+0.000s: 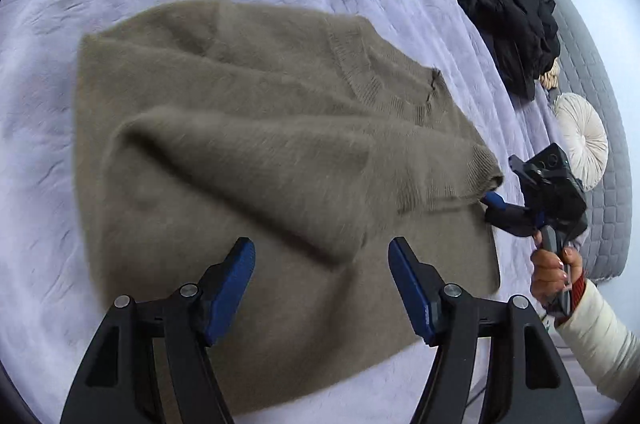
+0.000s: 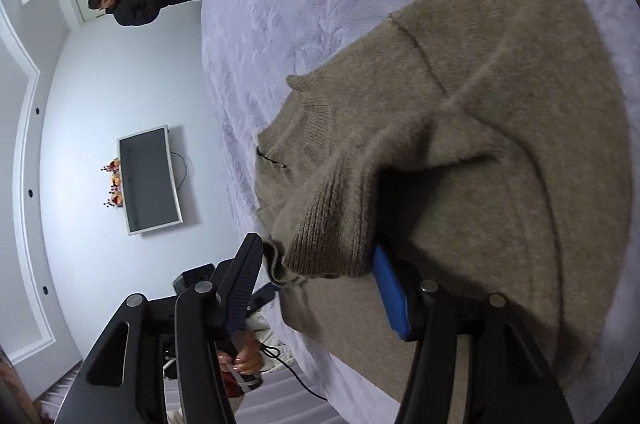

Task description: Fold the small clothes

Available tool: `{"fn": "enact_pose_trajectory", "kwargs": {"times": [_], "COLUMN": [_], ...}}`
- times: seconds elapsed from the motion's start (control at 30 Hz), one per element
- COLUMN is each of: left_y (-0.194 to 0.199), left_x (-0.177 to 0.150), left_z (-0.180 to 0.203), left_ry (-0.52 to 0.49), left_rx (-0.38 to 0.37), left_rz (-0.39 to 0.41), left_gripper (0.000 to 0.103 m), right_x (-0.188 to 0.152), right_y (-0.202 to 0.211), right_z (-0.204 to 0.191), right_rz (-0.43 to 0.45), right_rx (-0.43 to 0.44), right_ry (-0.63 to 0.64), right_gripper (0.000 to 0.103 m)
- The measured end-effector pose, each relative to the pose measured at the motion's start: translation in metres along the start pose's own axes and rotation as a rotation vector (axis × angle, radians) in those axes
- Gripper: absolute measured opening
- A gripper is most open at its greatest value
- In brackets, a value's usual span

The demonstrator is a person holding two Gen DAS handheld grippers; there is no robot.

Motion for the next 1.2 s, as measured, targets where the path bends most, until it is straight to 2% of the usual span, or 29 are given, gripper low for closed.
{"fn": "enact_pose_trajectory", "kwargs": {"times": [0.07,0.13,0.27,0.37,0.43,0.57,0.7,0.73,0.83,0.9,0.93,0.97,1.0,1.03,1.07,1.13,1.17,1.2], "left_y": [-0.001,0.005,0.036,0.066,0.072,0.057,0.029,0.028,0.037,0.026,0.019,0.015,0.012,0.012,0.013,0.021,0.025,0.029], "left_x": [0.016,0.039,0.068,0.073,0.071,0.060,0.063,0.065,0.070,0.075,0.077,0.077,0.076,0.075,0.073,0.072,0.073,0.077], "left_z": [0.004,0.002,-0.013,-0.020,-0.027,-0.028,-0.041,-0.045,-0.050,-0.050,-0.047,-0.043,-0.035,-0.027,-0.021,-0.017,-0.019,-0.025], "left_ry": [0.012,0.040,0.139,0.140,0.121,0.043,0.050,0.069,0.090,0.069,0.052,0.026,-0.011,-0.034,-0.037,-0.035,-0.032,-0.016], "left_rx": [0.011,0.066,0.141,0.207,0.235,0.340,0.463,0.451,0.316,0.201,0.187,0.203,0.233,0.251,0.253,0.291,0.351,0.445], "left_rz": [0.058,0.142,0.294,0.371,0.360,0.284,0.217,0.219,0.239,0.151,0.120,0.112,0.115,0.123,0.136,0.187,0.216,0.242], "left_gripper": [0.069,0.069,0.069,0.069,0.069,0.069,0.069,0.069,0.069,0.069,0.069,0.063,0.055,0.035,0.031,0.031,0.031,0.031], "right_x": [0.011,0.025,0.051,0.056,0.055,0.044,0.038,0.038,0.029,0.025,0.025,0.026,0.028,0.025,0.024,0.019,0.019,0.020], "right_y": [-0.005,-0.004,0.006,0.021,0.028,0.018,-0.006,0.001,0.001,0.009,0.012,0.010,0.007,0.006,0.003,0.002,0.004,0.009], "right_z": [-0.011,-0.020,-0.036,-0.052,-0.060,-0.069,-0.054,-0.041,-0.042,-0.042,-0.041,-0.037,-0.034,-0.032,-0.033,-0.038,-0.041,-0.039], "right_rz": [0.025,0.083,0.184,0.232,0.245,0.191,0.152,0.152,0.178,0.188,0.174,0.145,0.117,0.087,0.063,0.062,0.073,0.096], "right_rx": [0.041,0.051,-0.007,-0.062,-0.131,-0.343,-0.474,-0.495,-0.525,-0.548,-0.552,-0.554,-0.556,-0.565,-0.582,-0.606,-0.625,-0.664], "right_ry": [0.003,0.008,0.025,0.078,0.129,0.257,0.266,0.264,0.313,0.355,0.356,0.339,0.324,0.328,0.344,0.372,0.386,0.391], "right_gripper": [0.061,0.061,0.061,0.061,0.061,0.061,0.061,0.061,0.061,0.061,0.061,0.061,0.055,0.043,0.003,0.003,0.003,0.003]}}
Point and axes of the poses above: each gripper's, at about its wrist camera, not at the fingertips, and y roughly against the way its jaws point, z to its right, x to its top, the point moved 2 cm from there along -y, roughly the way its jaws point, and after that the axes turned 2 degrees about -y, right-handed, at the moved point
